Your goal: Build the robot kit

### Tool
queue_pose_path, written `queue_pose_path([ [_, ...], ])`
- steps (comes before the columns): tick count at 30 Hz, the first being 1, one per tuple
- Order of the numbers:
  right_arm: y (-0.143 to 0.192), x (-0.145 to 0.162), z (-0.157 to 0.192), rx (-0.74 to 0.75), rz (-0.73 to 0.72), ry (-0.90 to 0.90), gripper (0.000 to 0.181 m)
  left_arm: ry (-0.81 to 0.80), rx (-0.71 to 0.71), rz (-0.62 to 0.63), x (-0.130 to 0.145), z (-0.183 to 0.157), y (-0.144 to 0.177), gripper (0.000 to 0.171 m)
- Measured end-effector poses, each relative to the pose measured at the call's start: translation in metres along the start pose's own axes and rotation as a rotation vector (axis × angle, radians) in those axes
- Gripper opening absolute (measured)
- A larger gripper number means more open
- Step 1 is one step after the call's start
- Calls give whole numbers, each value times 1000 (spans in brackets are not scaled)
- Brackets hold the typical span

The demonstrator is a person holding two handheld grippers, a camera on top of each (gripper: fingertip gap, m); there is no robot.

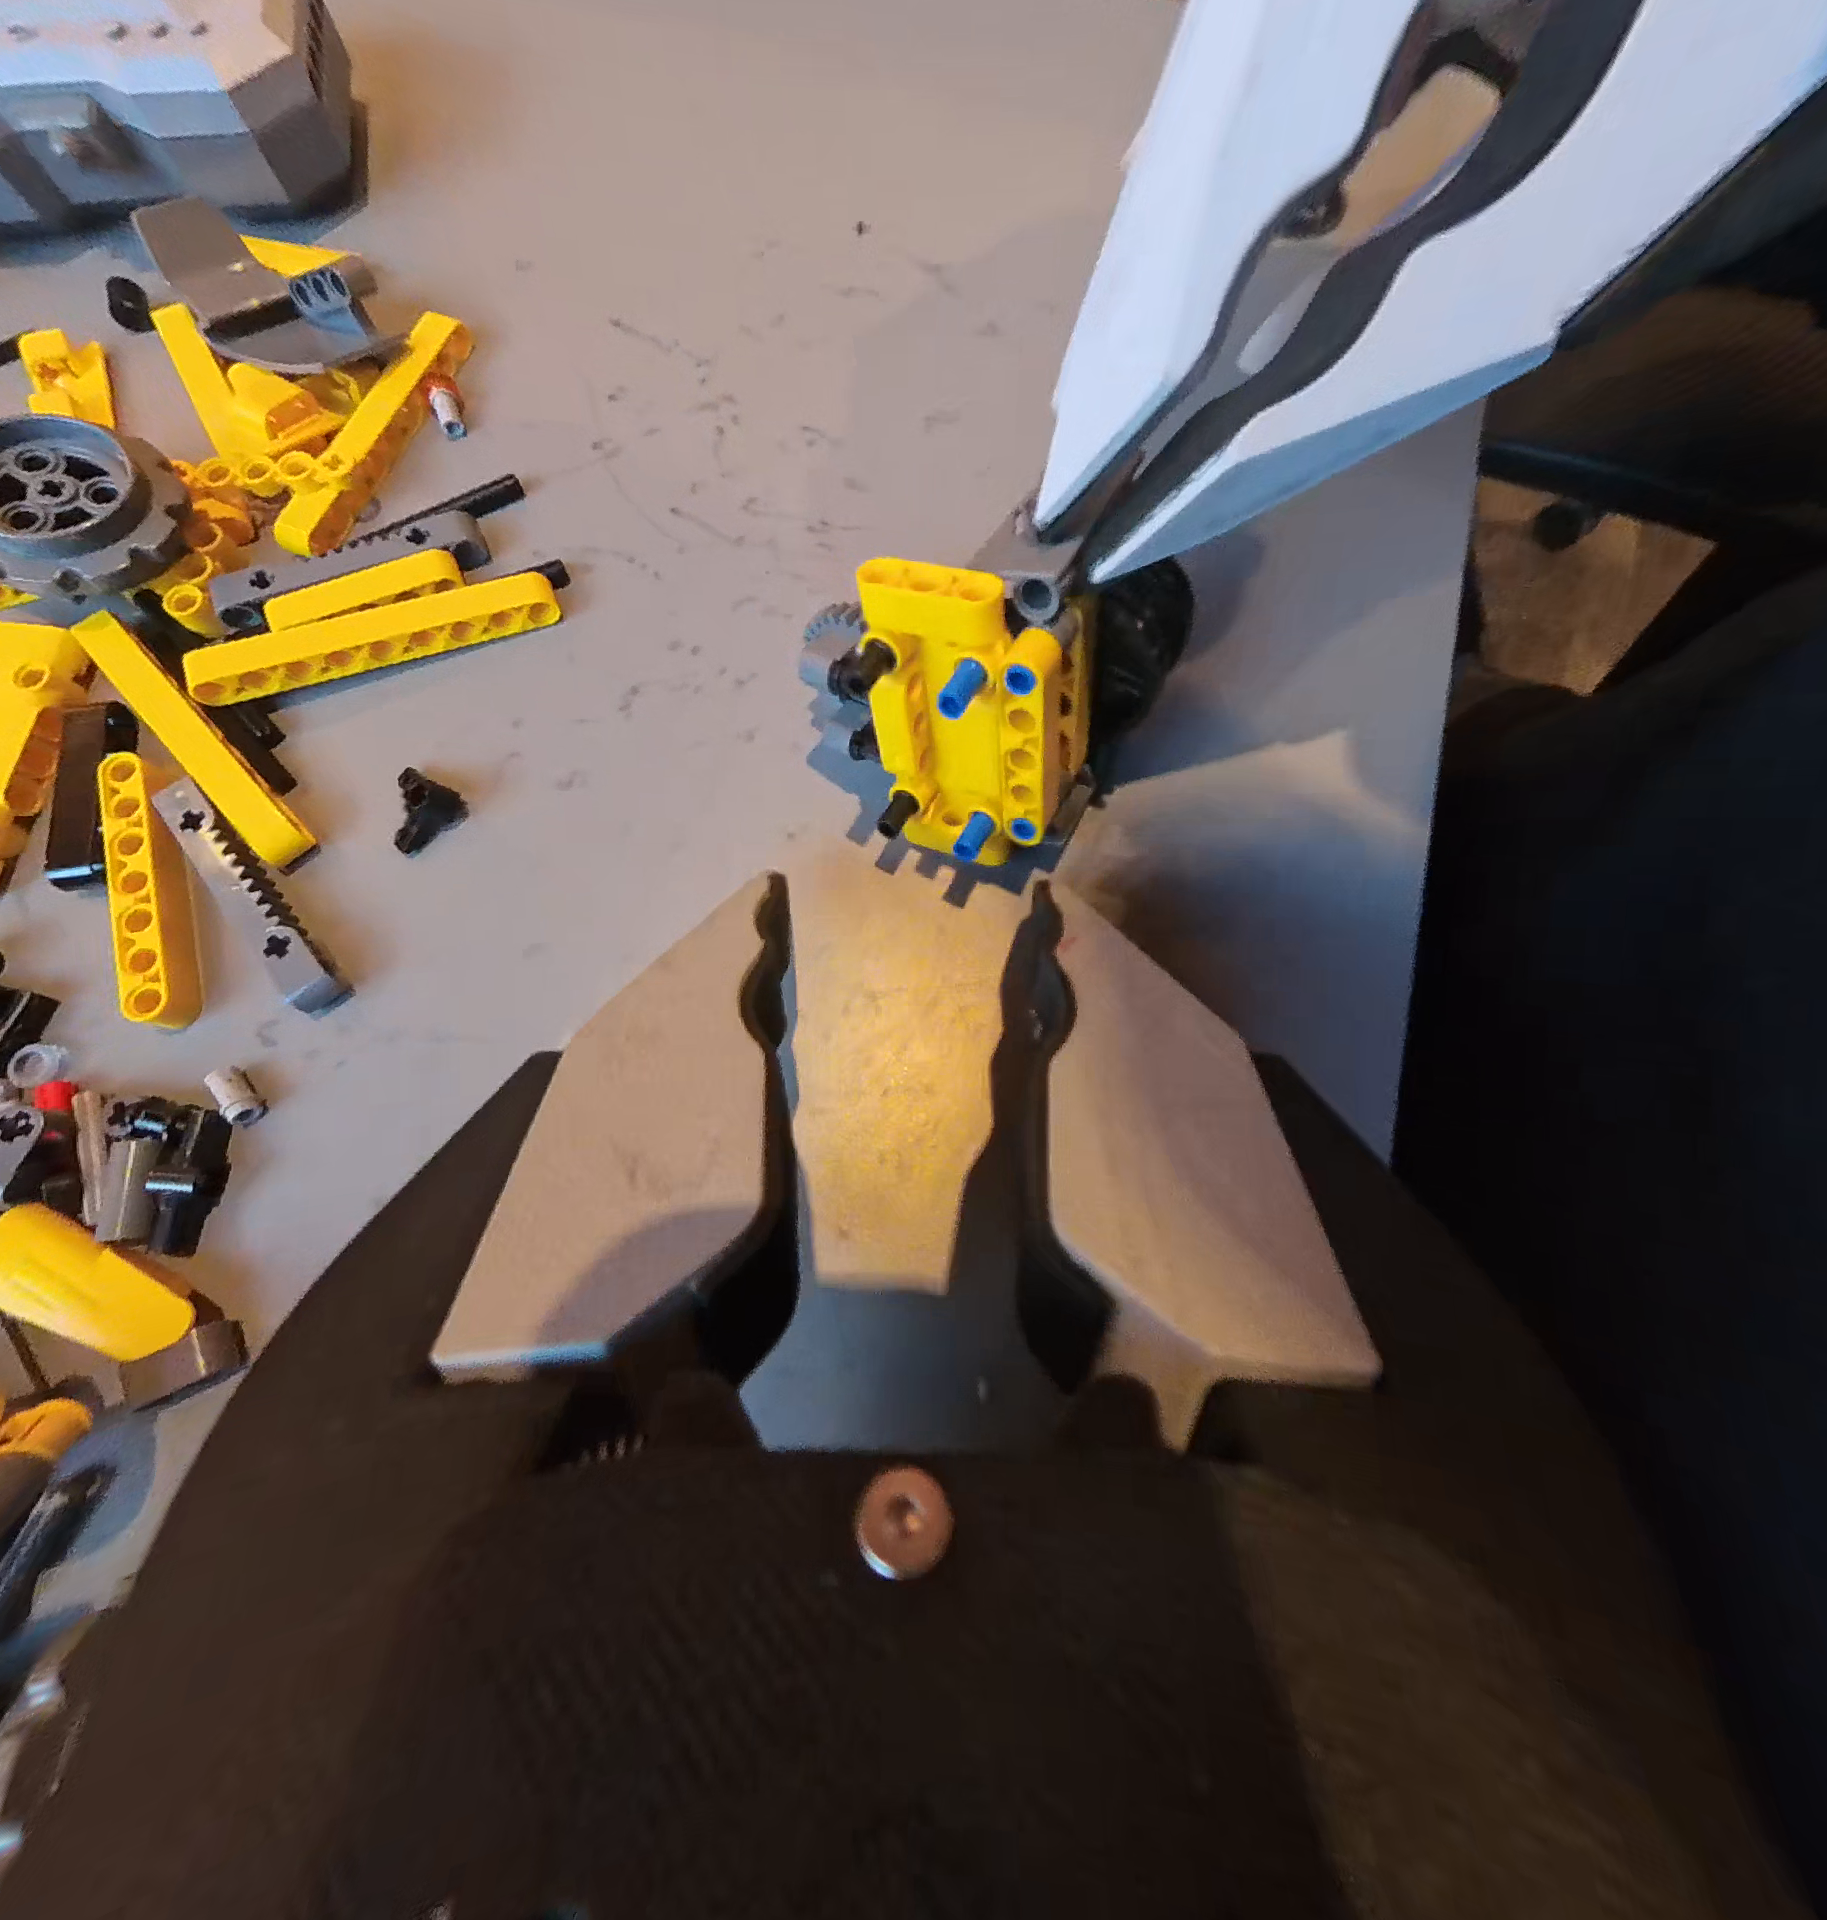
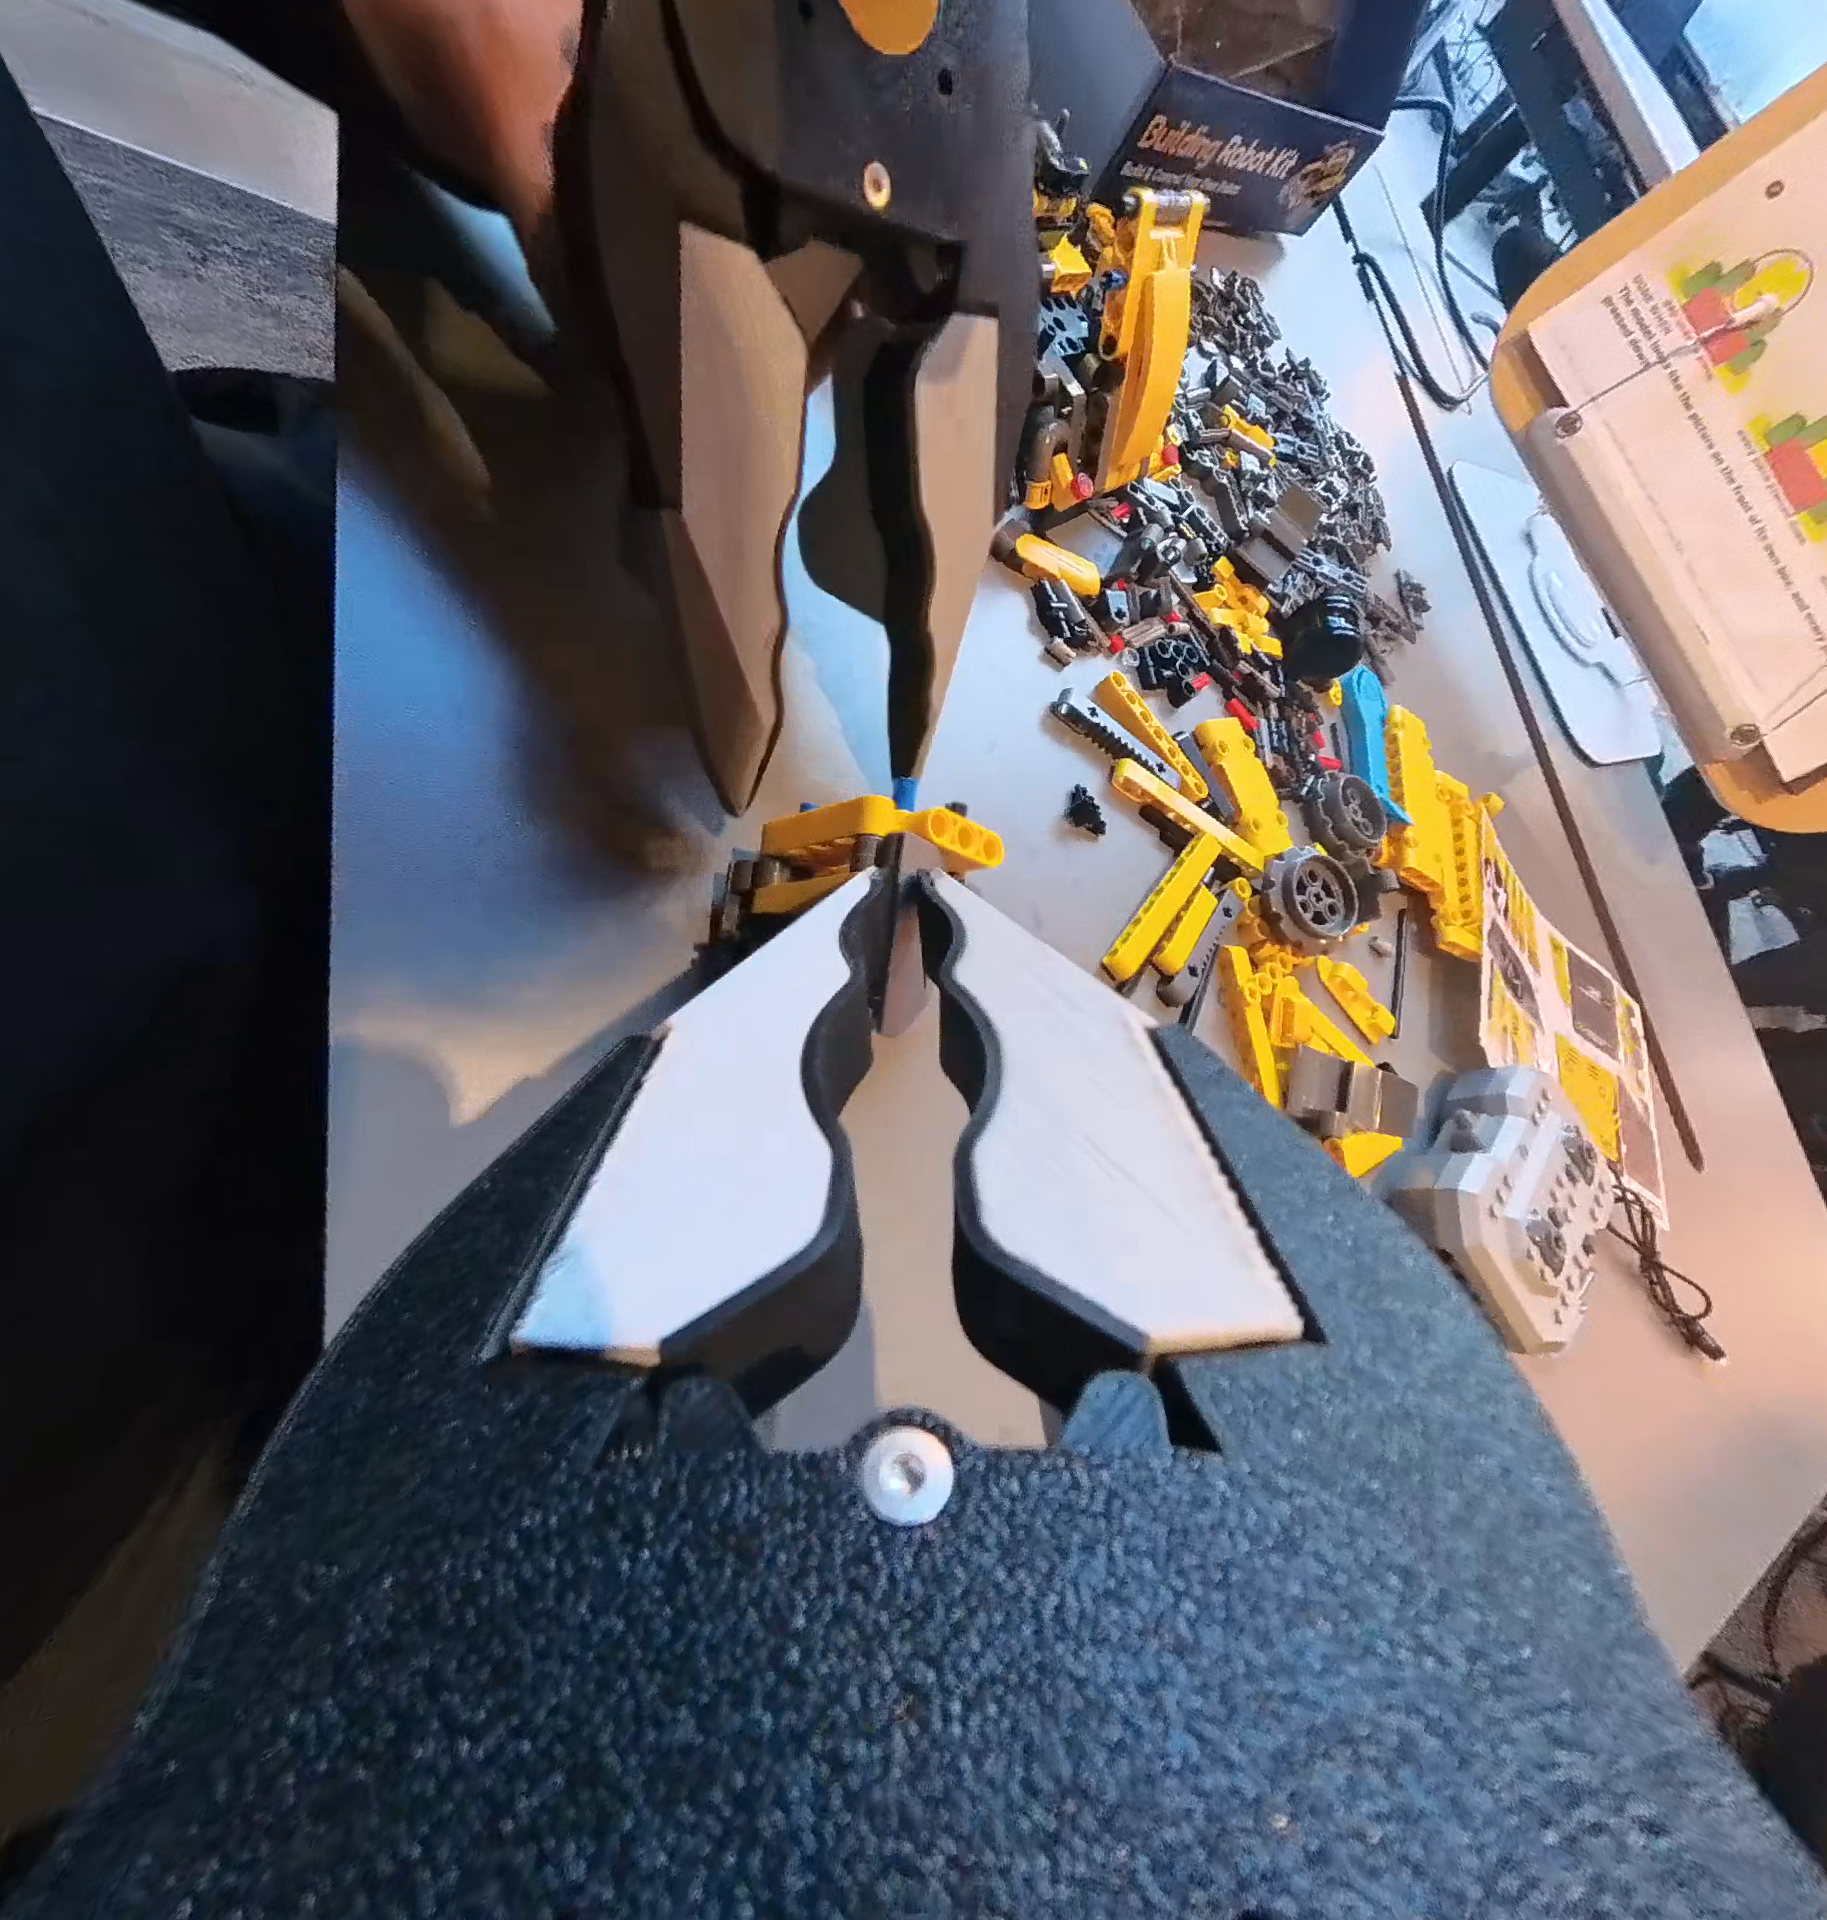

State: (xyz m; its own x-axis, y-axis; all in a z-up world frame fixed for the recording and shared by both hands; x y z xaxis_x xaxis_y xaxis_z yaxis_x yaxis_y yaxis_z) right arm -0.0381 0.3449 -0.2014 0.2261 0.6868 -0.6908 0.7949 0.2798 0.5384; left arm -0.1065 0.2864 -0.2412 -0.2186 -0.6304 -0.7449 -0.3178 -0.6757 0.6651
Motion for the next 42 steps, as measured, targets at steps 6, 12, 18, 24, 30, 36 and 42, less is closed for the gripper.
queue_pose_path([
  [6,-1,-5,4,47,4,101,3,-10,75,-44,-15,-8,-2,47],
  [12,0,-10,14,93,19,233,3,-65,-21,-45,-13,-17,-9,32],
  [18,1,-13,22,87,4,323,3,-114,-2,-86,-16,-23,-6,45],
  [24,3,-15,29,78,0,365,4,-176,25,-91,-16,-24,-5,35],
  [30,10,-19,29,63,-64,280,14,-223,-21,-95,-16,-26,-5,35],
  [36,19,-14,3,-65,-191,-164,66,-362,-134,-115,-15,-32,-4,35],
  [42,-15,1,12,-160,-36,-173,88,-539,-265,-136,-13,-36,-4,35],
])
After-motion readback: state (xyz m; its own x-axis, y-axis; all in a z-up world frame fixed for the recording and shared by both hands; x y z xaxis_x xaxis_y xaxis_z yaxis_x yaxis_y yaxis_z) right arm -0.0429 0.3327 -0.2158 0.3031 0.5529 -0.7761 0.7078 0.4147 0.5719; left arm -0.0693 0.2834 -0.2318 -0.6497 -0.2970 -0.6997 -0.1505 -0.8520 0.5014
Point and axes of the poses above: each gripper's, where its closed fingertips meet, y back along the fingers, x out of its underside, z = x × y across the jaws, the point moved 4 cm from there along y, back along the fingers, and after that the axes turned 1 degree about z, right-handed, at the moved point
